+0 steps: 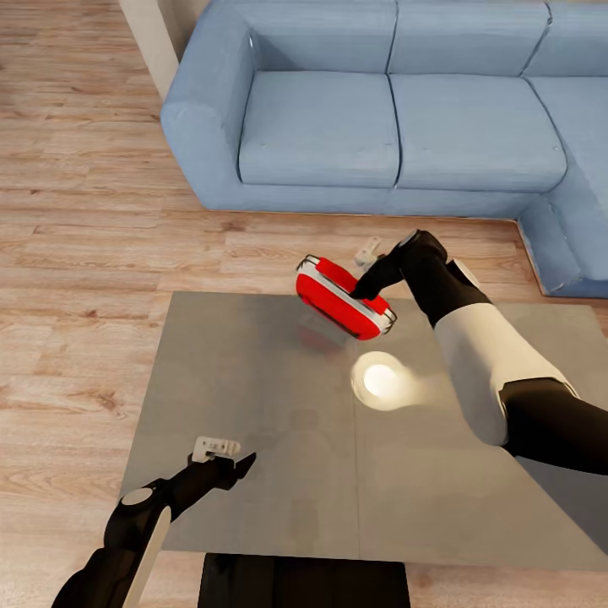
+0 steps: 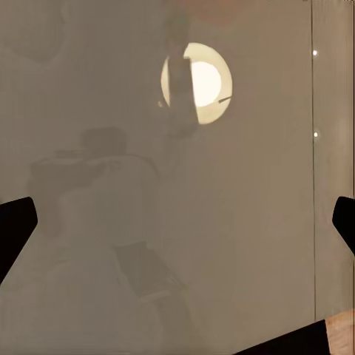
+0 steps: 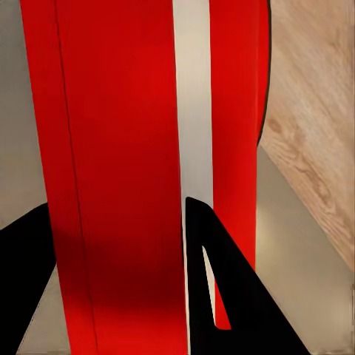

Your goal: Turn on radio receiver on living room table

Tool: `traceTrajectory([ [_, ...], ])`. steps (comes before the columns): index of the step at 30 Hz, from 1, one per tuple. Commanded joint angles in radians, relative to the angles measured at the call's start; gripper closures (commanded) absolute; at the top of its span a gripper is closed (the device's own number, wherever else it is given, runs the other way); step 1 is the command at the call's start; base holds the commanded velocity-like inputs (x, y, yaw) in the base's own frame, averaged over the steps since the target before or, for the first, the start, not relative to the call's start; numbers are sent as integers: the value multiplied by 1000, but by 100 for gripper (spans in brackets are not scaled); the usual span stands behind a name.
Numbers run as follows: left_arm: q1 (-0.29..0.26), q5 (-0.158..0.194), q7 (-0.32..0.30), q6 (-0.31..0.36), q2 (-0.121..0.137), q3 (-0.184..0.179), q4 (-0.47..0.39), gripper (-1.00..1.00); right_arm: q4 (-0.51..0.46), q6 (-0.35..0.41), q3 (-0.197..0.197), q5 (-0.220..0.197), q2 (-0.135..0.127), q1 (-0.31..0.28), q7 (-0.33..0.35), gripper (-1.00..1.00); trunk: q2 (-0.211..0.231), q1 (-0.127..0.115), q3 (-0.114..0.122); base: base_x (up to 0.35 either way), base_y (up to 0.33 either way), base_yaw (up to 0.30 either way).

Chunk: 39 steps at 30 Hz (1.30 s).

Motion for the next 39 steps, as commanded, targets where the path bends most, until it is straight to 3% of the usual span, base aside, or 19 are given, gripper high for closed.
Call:
traceTrajectory([
  [1, 0, 1, 0, 0, -2, 0, 0, -100, -1, 3, 0, -5, -2, 0, 0, 100, 0, 0, 0, 0, 0, 0],
  [9, -2, 5, -3, 20, -19, 0, -32, -100, -3, 12, 0, -5, -19, 0, 42, 100, 0, 0, 0, 0, 0, 0],
  [13, -64, 6, -6, 123, -60, 0, -53, -100, -79, 10, 0, -8, -59, 5, 56, 100, 0, 0, 0, 0, 0, 0],
  [15, -113, 6, -7, 193, -72, 0, -56, -100, -222, 13, -2, -6, -69, 22, 57, 100, 0, 0, 0, 0, 0, 0],
  [16, -140, 6, -7, 227, -76, 0, -58, -100, -355, 20, -4, -7, -83, 62, 57, 100, 0, 0, 0, 0, 0, 0],
  [19, -166, 17, -8, 253, -79, 0, -59, -100, -581, 68, -6, -7, -129, 194, 55, 100, 0, 0, 0, 0, 0, 0],
  [21, -172, 35, -10, 259, -79, 0, -61, -100, -676, 91, -6, -6, -145, 264, 47, 100, 0, 0, 0, 0, 0, 0],
  [24, -182, 56, -14, 269, -79, -1, -62, -100, -751, 100, -7, -6, -154, 303, 14, 100, 0, 0, 0, 0, 0, 0],
  [29, -220, 66, -26, 328, -77, -1, -63, -100, -821, 99, -6, -4, -160, 342, -198, 100, 0, 0, 0, 0, 0, 0],
  [30, -231, 67, -34, 336, -76, -1, -64, -100, -830, 97, -4, -4, -160, 381, -302, 100, 0, 0, 0, 0, 0, 0],
  [33, -250, 68, -61, 353, -74, 0, -64, -100, -838, 61, 2, -4, -157, 493, -526, 100, 0, 0, 0, 0, 0, 0],
  [37, -284, 68, -117, 384, -72, 3, -64, -100, -847, -42, 4, -3, -150, 588, -719, 100, 0, 0, 0, 0, 0, 0],
  [39, -301, 68, -131, 405, -71, 3, -64, -100, -851, -71, 8, -2, -149, 618, -780, 100, 0, 0, 0, 0, 0, 0],
])
